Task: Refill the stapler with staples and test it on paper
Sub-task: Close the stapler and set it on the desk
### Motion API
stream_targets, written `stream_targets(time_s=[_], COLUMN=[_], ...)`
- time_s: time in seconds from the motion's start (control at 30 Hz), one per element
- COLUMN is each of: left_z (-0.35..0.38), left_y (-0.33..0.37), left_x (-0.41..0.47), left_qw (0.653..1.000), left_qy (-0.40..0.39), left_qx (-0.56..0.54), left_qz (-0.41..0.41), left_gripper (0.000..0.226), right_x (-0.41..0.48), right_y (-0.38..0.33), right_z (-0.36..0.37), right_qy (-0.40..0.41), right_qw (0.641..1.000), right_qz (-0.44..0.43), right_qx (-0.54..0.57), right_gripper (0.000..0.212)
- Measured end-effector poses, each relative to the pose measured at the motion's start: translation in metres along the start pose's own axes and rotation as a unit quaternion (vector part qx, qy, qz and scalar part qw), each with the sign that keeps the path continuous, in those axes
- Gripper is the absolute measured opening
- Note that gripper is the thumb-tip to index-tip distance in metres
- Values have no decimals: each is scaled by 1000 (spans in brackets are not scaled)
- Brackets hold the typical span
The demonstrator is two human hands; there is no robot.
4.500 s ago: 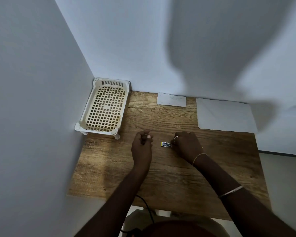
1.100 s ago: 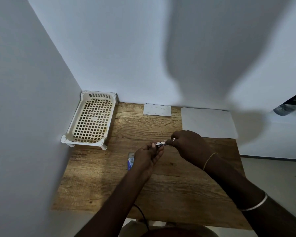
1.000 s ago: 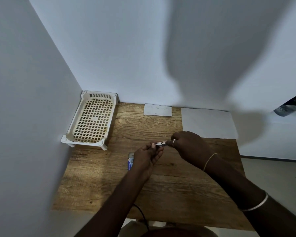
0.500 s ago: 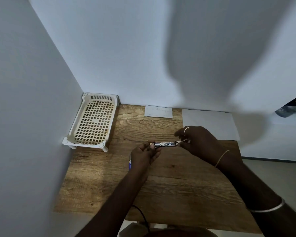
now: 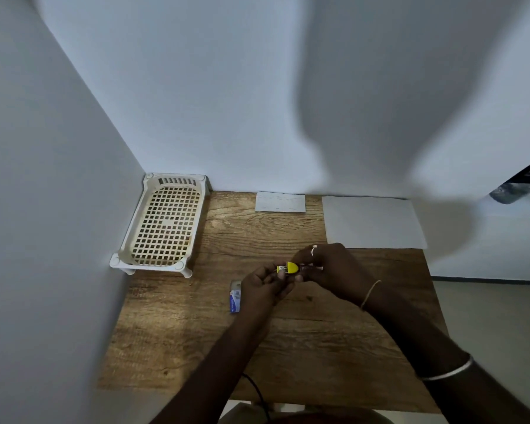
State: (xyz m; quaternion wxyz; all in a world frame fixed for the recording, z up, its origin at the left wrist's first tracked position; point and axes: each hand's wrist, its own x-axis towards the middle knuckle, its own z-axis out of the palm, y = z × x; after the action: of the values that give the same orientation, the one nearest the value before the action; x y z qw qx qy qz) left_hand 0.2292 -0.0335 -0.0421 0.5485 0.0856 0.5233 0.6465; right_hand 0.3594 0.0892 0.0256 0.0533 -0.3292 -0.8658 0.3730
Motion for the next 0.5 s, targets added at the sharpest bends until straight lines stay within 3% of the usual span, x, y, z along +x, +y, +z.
stream_targets(time_s=[0.2, 0.27, 0.43, 0.5], left_z=[-4, -1, 3, 2], left_y=[-7, -7, -3, -1], left_x=[-2, -2, -2, -1], left_qw=[999, 997, 995, 985], left_qy=[-26, -37, -58, -77], left_qx=[20, 51, 78, 148], left_qz=[16, 32, 9, 39], left_gripper=[14, 18, 32, 24], right_x=[-4, -4, -5, -8], right_y=[17, 22, 27, 28], right_z=[-1, -1, 2, 5], right_qy=[-55, -67, -61, -40], right_qw=[996, 996, 994, 994], right_qz=[61, 59, 54, 69], right_qx=[38, -3, -73, -79], right_gripper=[56, 61, 41, 37])
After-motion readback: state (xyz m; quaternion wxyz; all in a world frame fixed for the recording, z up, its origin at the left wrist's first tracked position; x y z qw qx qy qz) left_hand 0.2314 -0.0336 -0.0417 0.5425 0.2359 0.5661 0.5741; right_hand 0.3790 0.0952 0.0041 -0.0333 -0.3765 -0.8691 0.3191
